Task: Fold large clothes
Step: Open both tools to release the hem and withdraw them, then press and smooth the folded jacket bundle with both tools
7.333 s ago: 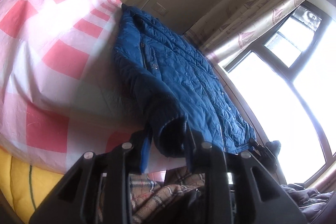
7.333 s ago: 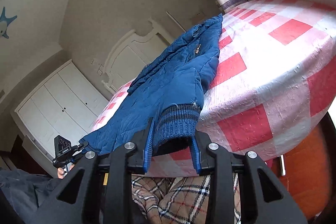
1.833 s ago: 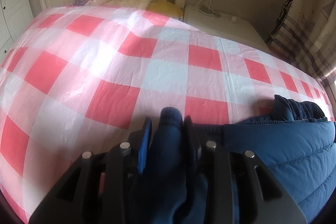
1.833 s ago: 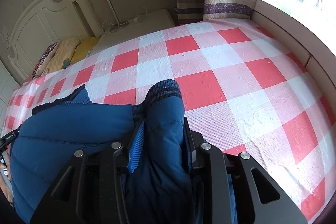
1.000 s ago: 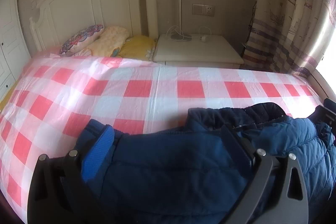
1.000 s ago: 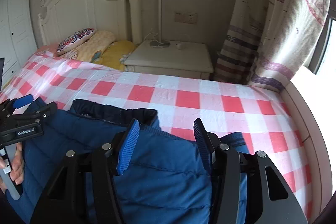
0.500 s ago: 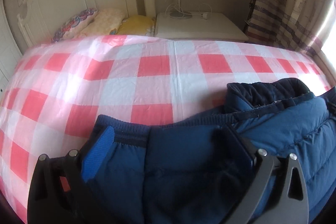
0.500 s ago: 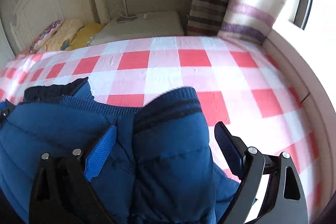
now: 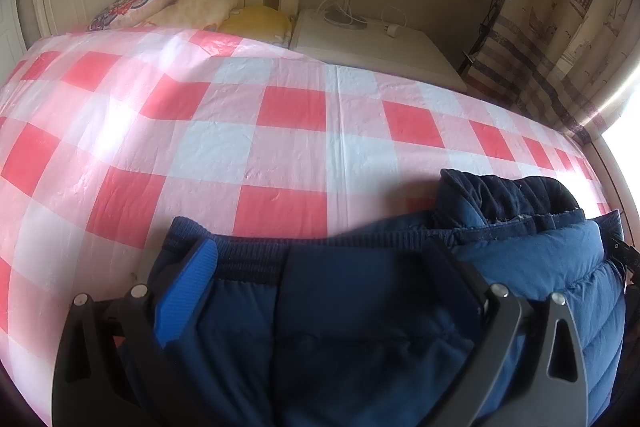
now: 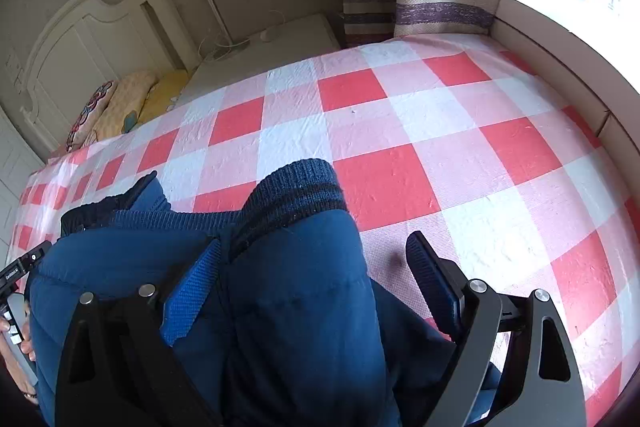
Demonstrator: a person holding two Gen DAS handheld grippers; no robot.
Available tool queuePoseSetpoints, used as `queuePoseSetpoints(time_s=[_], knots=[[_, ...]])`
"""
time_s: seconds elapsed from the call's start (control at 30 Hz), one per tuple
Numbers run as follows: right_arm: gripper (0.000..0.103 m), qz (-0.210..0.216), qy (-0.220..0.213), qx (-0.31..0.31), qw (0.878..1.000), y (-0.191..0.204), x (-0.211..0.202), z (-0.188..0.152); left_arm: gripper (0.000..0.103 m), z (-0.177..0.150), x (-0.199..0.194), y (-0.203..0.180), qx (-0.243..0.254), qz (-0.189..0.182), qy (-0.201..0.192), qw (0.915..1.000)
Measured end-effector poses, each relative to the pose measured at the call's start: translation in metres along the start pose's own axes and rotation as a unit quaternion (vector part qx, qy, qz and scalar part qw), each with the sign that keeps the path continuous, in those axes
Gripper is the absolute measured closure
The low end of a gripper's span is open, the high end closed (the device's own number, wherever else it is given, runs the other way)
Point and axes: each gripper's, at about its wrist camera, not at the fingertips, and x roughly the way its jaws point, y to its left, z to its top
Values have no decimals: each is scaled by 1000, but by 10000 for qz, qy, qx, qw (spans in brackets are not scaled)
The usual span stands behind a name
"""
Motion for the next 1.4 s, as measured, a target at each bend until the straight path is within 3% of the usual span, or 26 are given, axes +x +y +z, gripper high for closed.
queuePoseSetpoints(time_s=[0.13,0.2,0.3,0.33,0.4,0.43,0.47,0.5,0.57,0.67,0.77,1.03,1.1,1.17,1.2,1.23,1.3,1.4], knots=[[25,-441,-967,-127,9943,6,-43,1,1,0,1,-3,56,75,20,10000],[25,-255,-1338,-638,9886,34,-68,-1,1,0,0,-4,81,105,19,9999],[24,250,-920,-1637,9819,88,-71,-3,1,0,0,-4,88,111,19,9999],[22,201,-730,-1943,9780,103,-63,-5,1,0,0,-4,93,116,21,9999],[22,-289,-475,-2196,9740,113,-40,-9,1,0,0,-4,96,116,16,9999],[21,-608,-193,-2076,9761,104,-21,-7,2,0,-1,-4,90,107,13,9999],[19,-433,106,-1704,9844,86,-6,-4,2,0,-1,-4,82,85,9,9999],[19,124,290,-1125,9931,63,0,1,2,0,-1,-4,79,77,6,9999],[25,483,278,-608,9966,39,-2,1,2,1,-1,-4,89,72,19,9999],[25,308,154,-757,9965,44,-4,-4,2,0,0,-3,94,73,21,9999],[27,889,79,-216,9958,23,-5,-1,2,1,0,-4,68,40,11,10000],[27,1802,-33,557,9820,-4,-5,0,2,1,1,-4,55,41,28,10000],[27,1733,80,562,9832,-1,-5,4,2,2,1,-4,74,60,91,9999],[24,863,332,213,9955,23,-17,10,2,3,-5,-9,167,220,213,9994],[23,308,232,-41,9992,41,-32,11,2,3,-15,-14,269,430,220,9985],[23,181,-24,-382,9991,61,-51,9,2,0,-30,-21,356,601,77,9975],[10,543,-459,-1035,9921,102,-84,-4,2,-8,-66,-34,453,521,-388,9969],[6,554,-479,-2215,9724,171,-104,-40,2,-27,-99,-57,530,170,-764,9955]])
